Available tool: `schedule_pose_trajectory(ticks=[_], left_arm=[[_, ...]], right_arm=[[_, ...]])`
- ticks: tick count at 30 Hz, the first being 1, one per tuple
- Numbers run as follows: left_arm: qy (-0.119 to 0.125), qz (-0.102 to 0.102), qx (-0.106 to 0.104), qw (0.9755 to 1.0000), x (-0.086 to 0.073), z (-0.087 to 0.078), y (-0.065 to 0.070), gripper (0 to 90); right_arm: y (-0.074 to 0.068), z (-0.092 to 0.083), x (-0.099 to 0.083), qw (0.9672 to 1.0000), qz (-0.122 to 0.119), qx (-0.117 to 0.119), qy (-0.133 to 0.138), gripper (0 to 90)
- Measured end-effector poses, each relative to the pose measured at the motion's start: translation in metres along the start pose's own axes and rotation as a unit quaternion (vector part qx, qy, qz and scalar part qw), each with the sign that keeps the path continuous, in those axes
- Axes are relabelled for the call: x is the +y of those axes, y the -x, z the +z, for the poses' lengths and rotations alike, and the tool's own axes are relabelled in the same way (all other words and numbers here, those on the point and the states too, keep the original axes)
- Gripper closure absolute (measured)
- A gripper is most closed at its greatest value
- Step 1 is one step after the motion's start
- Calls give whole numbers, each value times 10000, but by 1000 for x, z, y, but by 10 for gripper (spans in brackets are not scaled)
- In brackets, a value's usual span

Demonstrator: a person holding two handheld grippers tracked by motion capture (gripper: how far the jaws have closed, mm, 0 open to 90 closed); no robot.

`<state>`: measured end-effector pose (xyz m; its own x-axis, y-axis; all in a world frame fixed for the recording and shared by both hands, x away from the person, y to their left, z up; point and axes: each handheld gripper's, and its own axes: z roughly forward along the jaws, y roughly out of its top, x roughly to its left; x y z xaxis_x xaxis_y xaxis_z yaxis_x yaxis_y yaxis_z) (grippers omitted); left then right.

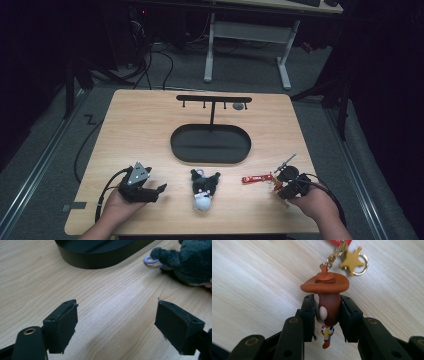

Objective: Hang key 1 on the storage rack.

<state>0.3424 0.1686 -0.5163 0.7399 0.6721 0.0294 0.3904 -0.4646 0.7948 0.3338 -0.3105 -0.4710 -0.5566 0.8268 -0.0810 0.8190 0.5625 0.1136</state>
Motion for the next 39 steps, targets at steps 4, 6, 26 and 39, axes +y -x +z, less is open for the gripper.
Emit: schedule_pose_trajectory(ticks=[4,6,26,39], left_arm=[[30,-9,2,10000,0,-1,0,187],[27,-16,-4,10000,0,-1,0,187],[162,-34,-238,9996,2,1,-1,189],[274,-39,-286,9992,4,0,-2,190]], right_arm=[[0,-14,0,9994,177,215,206,676],[-1,-21,0,9990,254,253,284,675],[-7,-91,20,9973,433,79,583,679],[-8,-126,44,9961,436,-108,757,681]])
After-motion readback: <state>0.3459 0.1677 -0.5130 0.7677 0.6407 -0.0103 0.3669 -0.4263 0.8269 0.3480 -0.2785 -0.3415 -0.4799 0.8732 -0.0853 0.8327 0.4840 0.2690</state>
